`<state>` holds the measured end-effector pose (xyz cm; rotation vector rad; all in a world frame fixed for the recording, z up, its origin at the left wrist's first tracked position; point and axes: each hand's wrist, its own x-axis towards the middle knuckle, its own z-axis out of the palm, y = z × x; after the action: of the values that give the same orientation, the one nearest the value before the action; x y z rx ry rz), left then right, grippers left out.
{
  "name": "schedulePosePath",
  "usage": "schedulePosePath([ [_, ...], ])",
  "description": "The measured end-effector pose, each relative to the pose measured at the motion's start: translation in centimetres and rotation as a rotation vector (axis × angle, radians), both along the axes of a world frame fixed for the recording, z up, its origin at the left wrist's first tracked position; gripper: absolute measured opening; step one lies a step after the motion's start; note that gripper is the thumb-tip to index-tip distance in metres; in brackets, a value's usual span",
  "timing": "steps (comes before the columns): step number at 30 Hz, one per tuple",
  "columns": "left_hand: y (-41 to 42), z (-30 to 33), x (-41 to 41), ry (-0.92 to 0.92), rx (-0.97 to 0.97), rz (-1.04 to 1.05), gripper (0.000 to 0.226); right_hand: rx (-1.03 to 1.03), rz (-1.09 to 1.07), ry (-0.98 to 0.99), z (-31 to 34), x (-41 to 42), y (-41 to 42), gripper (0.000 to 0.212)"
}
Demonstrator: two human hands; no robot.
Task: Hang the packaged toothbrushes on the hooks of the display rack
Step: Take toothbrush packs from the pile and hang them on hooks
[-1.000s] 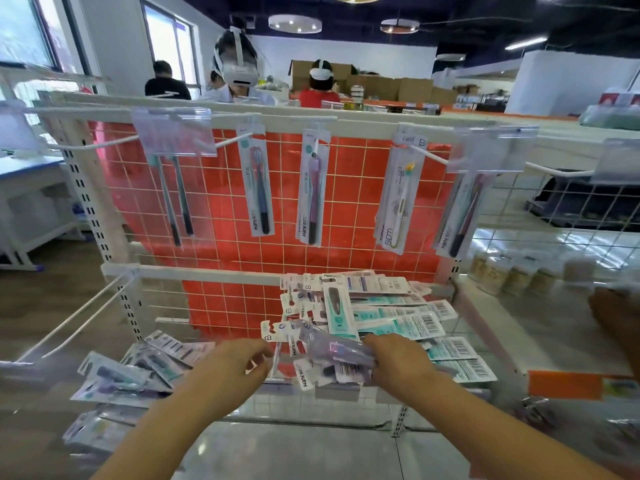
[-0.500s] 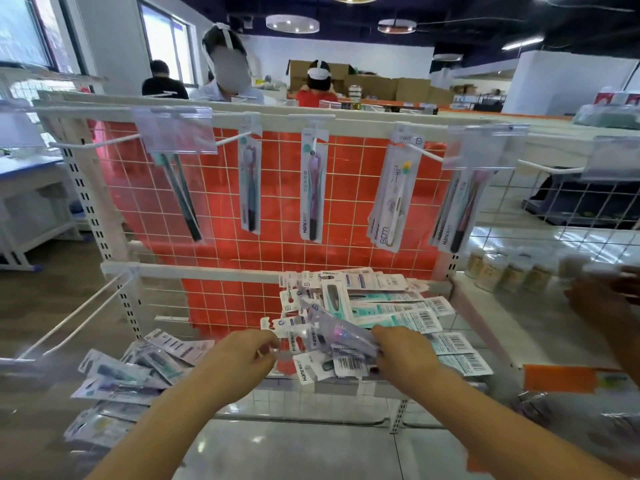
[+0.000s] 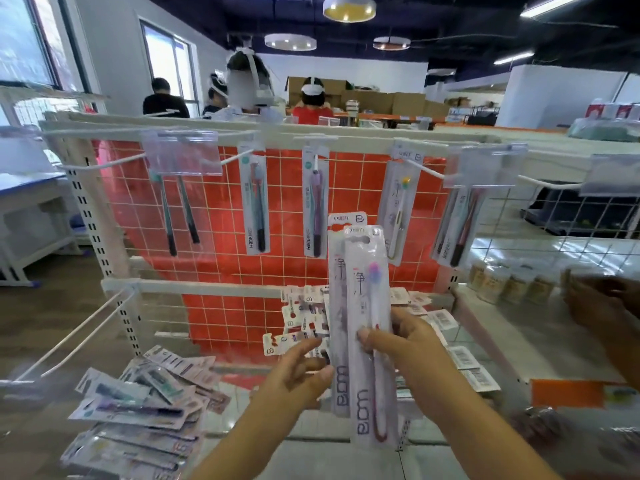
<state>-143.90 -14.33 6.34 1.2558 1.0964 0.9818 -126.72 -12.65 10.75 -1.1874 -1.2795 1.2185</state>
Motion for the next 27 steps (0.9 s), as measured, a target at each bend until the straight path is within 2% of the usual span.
schedulePosePath([
  [4,-0.6,0.6,1.1,-0.165,-0.045,-0.021,0.037,0.002,0.012,0.093,0.1,-0.8,0.0,0.02],
  [8,-0.7,1.0,1.1,-0.219,-0.043,0.023,0.042,0.0,0.044,0.184,0.3,-0.7,-0.2,0.023],
  [12,-0.9,1.0,1.2,-0.219,-0.033,0.071,0.031,-0.03,0.076,0.301,0.2,-0.5,-0.3,0.035],
  [18,-1.4,0.8,0.7,-0.36,-0.069,0.04,0.036,-0.044,0.145,0.374,0.2,-0.1,-0.4,0.044],
  [22,-1.2,0.6,0.4,-0.33,-0.053,0.048,0.037,-0.026,0.137,0.352,-0.3,0.4,-0.4,0.046],
  [27,-1.0,0.1,-0.4,-0.272,-0.047,0.114,0.036,-0.084,0.019,0.32,-1.2,1.3,0.3,0.031],
])
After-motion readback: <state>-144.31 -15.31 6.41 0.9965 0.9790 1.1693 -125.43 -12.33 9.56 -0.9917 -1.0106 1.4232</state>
